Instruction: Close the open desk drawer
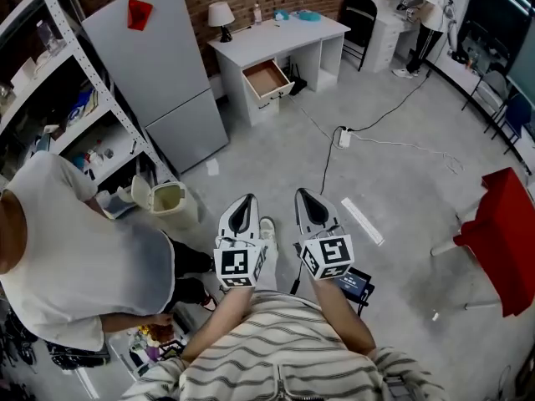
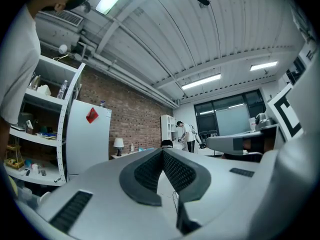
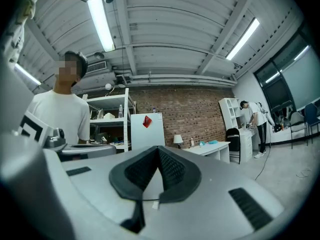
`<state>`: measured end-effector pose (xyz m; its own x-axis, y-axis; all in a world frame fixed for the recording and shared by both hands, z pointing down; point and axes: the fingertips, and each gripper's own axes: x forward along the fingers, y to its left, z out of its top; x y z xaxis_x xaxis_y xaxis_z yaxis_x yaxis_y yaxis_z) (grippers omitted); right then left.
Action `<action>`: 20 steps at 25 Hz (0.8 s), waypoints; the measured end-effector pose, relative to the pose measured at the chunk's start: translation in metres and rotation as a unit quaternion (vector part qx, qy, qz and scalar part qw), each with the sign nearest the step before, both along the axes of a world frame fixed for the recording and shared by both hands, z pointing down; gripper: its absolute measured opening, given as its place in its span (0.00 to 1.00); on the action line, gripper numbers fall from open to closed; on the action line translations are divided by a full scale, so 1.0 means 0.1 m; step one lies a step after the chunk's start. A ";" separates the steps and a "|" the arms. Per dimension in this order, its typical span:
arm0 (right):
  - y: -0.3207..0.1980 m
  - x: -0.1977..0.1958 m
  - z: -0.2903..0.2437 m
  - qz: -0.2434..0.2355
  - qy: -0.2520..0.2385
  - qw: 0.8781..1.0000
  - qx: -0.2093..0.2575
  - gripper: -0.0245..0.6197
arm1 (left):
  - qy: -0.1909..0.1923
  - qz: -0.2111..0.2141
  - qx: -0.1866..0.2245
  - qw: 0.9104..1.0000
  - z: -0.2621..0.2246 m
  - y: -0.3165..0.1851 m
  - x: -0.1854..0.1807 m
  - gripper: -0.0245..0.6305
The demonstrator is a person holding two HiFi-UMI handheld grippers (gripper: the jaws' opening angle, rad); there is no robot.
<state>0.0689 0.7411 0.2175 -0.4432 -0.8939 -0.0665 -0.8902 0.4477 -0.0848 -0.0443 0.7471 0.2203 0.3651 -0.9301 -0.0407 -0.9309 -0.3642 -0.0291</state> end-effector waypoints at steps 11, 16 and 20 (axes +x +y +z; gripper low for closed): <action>-2.43 -0.04 0.09 0.025 0.013 0.999 -0.034 0.05 | 0.015 0.022 -0.020 0.999 0.04 -2.54 -0.02 0.05; -3.58 -0.16 -0.09 0.040 0.015 0.999 -0.025 0.05 | 0.021 0.036 -0.008 0.999 -0.17 -3.69 -0.10 0.05; -4.26 -0.28 -0.16 0.047 0.020 0.998 -0.031 0.05 | 0.032 0.050 -0.029 0.998 -0.13 -4.36 -0.18 0.05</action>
